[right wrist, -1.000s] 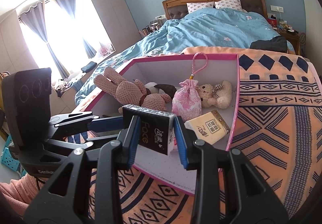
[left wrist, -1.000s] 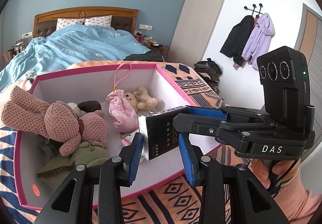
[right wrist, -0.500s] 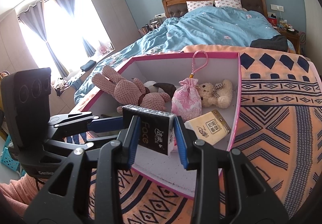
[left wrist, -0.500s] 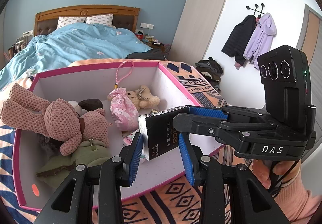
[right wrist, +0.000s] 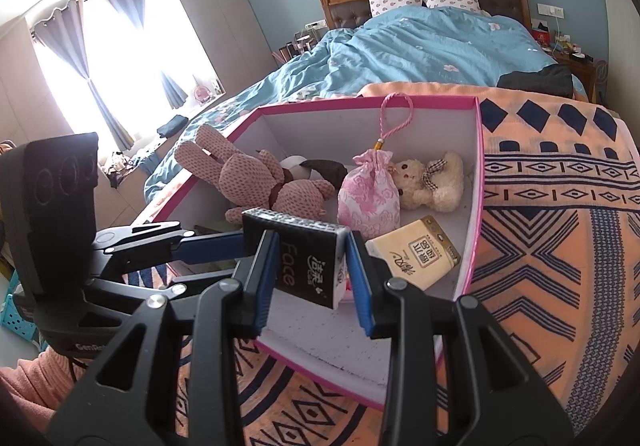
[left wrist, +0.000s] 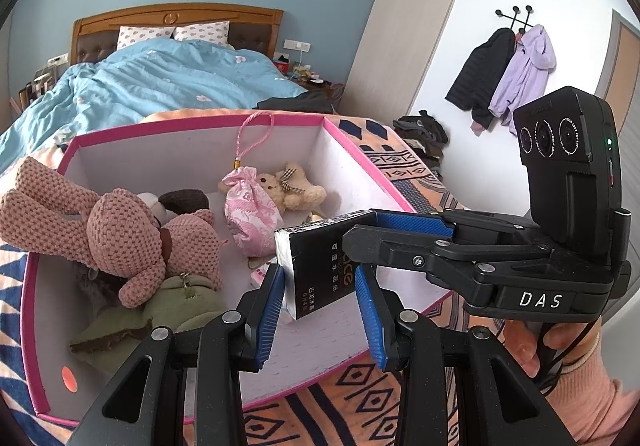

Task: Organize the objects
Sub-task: 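Lower the black pack inside the box beside the cream tissue pack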

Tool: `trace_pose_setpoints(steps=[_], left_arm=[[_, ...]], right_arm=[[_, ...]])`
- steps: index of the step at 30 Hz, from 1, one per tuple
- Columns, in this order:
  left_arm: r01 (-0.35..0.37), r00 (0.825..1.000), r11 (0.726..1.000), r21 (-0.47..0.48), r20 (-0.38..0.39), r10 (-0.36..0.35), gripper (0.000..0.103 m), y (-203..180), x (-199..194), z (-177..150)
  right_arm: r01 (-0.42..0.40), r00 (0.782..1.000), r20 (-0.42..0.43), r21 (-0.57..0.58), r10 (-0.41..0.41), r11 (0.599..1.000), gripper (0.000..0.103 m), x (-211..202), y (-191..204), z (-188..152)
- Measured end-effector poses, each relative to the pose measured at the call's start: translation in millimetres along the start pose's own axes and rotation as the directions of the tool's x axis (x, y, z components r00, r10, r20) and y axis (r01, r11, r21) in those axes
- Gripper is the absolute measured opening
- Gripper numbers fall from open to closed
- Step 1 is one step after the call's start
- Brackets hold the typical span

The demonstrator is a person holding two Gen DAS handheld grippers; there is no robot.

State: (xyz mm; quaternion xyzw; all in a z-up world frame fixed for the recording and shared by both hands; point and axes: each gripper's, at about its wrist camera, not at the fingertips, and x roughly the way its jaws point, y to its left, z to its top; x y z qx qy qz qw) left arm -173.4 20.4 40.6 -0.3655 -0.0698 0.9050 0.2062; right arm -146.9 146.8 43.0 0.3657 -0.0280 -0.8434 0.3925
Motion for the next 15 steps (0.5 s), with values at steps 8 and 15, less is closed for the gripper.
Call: trace_pose_setpoints(steps=[8,15], left_arm=[[0.008,1.000,1.000,-0.023,-0.023,-0.009,0.036,7,9,-2],[0.007,0.999,0.999,-0.031,-0.032,-0.008,0.036,10,12,-2]], right_arm=[[0.010,1.000,-0.025,0.007,-0.010,1.000,0.038,9,-2,-1],[0.027,0.999,-0.037,-0.004,-0.027,1.000,0.038,15,1,-1]])
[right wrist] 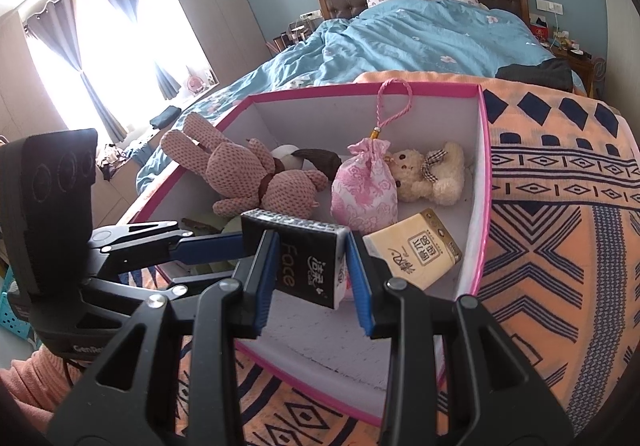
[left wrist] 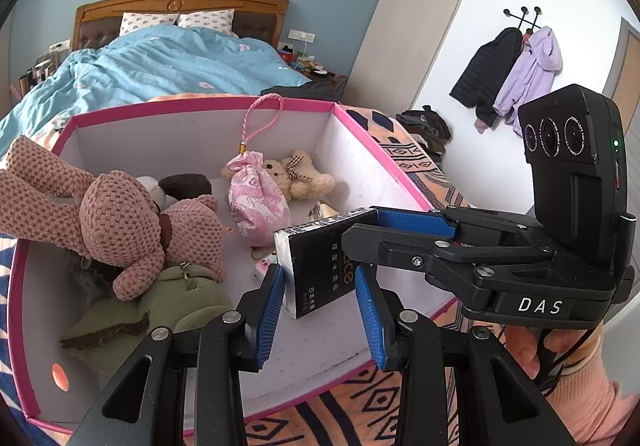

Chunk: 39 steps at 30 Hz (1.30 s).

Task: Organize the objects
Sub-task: 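Lower the black pack inside the box beside the cream tissue pack, then open the right gripper to drop the black pack into the box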

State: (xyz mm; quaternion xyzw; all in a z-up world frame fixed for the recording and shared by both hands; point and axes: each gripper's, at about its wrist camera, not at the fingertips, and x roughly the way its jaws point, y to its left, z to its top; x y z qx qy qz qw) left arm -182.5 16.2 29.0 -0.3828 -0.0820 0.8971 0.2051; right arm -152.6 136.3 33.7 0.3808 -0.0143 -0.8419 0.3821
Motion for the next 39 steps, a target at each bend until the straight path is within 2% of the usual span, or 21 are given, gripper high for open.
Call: trace_pose_setpoints(steps=[17,25,28,31,34,36,39], left_arm=[[-0.013,1.000,1.000,-0.027,-0.029,0.013,0.036,9,8,0],[-0.031,0.999,0.998,-0.045,-0.031,0.030,0.036,16,9,1],[-0.044,0.999,0.999,-0.030,-0.016,0.044,0.042,14,5,-2],[-0.065,0.998,0.998,-0.007,0.016,0.066,0.052,10,-3,-6],[-0.108,0.992,0.994,0.028,0.074,0.106,0.066,2,-18,-11],[-0.137,0.984,0.989,0.051,0.118,0.130,0.082,-4,-30,-17],[-0.174,0.970,0.982,0.077,0.183,0.158,0.094,-14,-50,-27]], right_arm=[[0.048,0.998,-0.035,-0.031,-0.049,0.998,0.037,16,4,4],[0.099,0.994,-0.049,-0.055,-0.102,0.994,0.037,24,9,3],[0.104,0.994,-0.037,-0.055,-0.107,0.993,0.038,24,9,2],[0.111,0.993,-0.030,-0.061,-0.113,0.992,0.041,22,11,1],[0.114,0.993,-0.004,-0.066,-0.114,0.991,0.048,13,15,-3],[0.120,0.993,0.028,-0.078,-0.118,0.990,0.055,2,19,-8],[0.128,0.990,0.077,-0.097,-0.120,0.987,0.065,-15,27,-16]])
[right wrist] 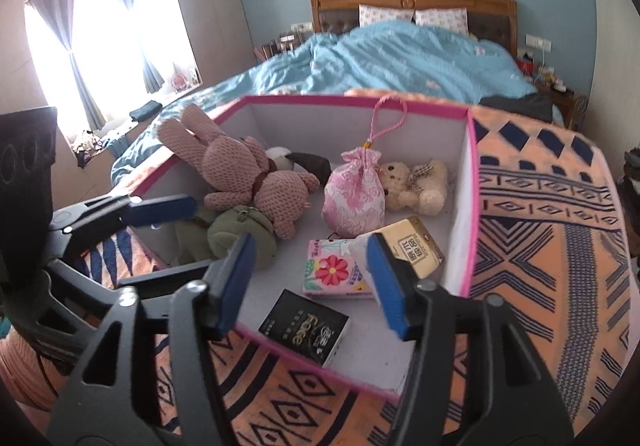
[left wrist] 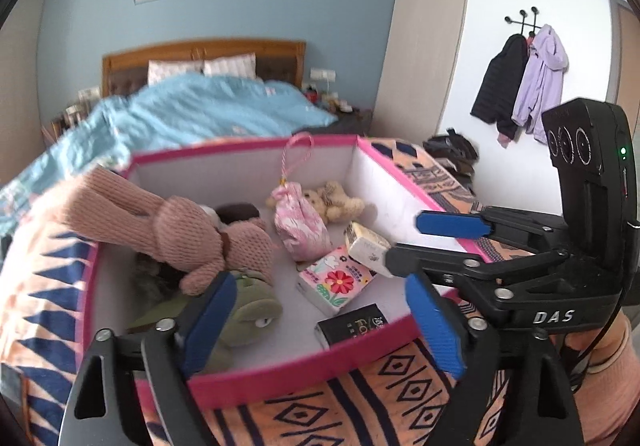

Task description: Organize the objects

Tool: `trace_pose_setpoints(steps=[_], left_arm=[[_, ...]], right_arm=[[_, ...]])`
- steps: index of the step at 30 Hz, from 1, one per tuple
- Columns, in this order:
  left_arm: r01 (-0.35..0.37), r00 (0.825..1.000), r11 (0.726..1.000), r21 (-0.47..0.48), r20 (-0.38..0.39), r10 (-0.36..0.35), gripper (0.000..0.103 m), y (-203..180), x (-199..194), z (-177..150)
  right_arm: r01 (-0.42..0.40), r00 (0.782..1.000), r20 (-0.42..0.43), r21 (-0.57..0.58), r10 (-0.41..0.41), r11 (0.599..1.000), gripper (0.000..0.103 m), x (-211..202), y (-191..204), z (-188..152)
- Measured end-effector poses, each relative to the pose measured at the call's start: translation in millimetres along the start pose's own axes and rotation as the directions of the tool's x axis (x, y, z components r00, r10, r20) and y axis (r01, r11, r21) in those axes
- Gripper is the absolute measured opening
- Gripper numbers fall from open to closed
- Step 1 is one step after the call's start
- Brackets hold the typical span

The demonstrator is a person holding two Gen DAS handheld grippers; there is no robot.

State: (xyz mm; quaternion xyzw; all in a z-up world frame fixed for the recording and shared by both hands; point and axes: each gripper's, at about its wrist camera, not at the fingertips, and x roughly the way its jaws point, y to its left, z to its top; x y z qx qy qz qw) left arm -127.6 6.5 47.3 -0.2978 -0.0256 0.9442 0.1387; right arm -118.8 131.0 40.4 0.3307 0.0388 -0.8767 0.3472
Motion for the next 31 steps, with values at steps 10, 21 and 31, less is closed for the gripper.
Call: trace_pose_setpoints(steps=[10,21,31], left_arm=[[-0.151,0.985,0.989,-0.007,0.082,0.151,0.103,-7,-53,-41],[-0.238,0.971,0.970,-0.053,-0.007,0.238,0.103,-9,-59,-88],[-0.296,0.955,0.954,-0.046,-0.010,0.296,0.103,-17,-62,-99]], right_arm=[[0.077,0.985,0.158,-0.038,-0.071,0.996,0.103,-56,36,-48],[0.097,0.993,0.074,-0.025,-0.095,0.995,0.103,-46,61,-104],[0.093,0.994,0.064,-0.013,-0.092,0.996,0.103,-44,70,-116]])
